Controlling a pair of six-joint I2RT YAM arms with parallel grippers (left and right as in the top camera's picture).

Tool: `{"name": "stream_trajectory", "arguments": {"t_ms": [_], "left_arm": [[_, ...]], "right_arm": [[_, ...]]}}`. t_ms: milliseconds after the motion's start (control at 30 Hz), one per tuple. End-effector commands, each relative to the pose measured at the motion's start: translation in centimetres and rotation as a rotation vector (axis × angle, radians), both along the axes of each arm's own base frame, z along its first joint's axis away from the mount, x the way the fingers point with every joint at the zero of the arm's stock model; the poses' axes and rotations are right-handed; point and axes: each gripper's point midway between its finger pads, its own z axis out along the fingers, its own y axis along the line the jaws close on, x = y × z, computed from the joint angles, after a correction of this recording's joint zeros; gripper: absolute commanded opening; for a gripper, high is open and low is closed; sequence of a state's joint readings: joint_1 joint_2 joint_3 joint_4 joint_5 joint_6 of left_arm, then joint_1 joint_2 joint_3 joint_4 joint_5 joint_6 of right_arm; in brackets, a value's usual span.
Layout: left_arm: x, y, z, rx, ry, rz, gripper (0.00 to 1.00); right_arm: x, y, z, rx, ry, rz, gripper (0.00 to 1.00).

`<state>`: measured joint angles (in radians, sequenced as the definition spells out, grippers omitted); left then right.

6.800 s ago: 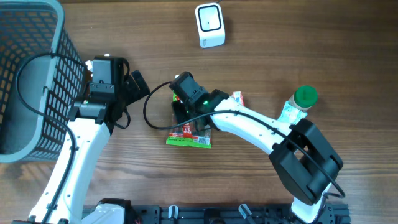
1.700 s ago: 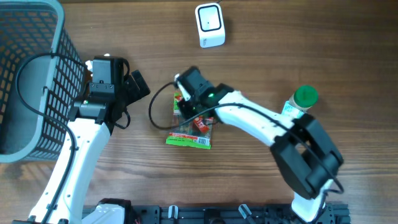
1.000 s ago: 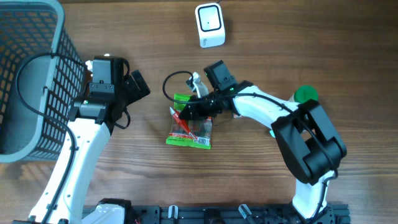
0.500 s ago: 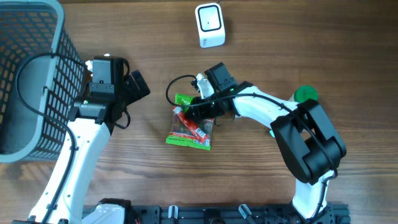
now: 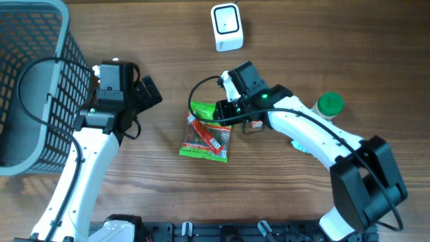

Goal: Scan the item barcode
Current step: 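Release the stick on the packet and move right gripper to tissue pack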

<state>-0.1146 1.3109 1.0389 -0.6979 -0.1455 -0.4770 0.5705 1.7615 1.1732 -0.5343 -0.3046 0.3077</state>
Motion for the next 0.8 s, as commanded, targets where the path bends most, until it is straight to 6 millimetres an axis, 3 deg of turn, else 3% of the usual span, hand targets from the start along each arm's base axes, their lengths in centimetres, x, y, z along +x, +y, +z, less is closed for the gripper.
{"name": "stream_trajectory", "arguments": {"t_ms": [0,100,200,367,767], "left_arm": [[0.2,0.4,0.3,0.007,-0.01,0.01,1.0],[0.2,0.4,0.3,0.007,-0.01,0.01,1.0],[0.2,0.4,0.3,0.007,-0.01,0.01,1.0],[0.2,0.4,0.3,0.007,-0.01,0.01,1.0],[0.2,0.4,0.3,0.007,-0.01,0.01,1.0]], "right_arm": [[1.1,-3.1,1.5,-0.149,-0.108,-0.067,0.44],[1.3,-4.6,2.4,-0.161,-0.109,-0.11,0.48],[1.9,-8.4,2.6,-0.108,0.0,-0.24,0.52],[2.2,-12.1,2.3,-0.058,0.097,-0.315,0.56],[2.3,-13.7,1.9,-0.116,0.092,-0.355,0.57]]}}
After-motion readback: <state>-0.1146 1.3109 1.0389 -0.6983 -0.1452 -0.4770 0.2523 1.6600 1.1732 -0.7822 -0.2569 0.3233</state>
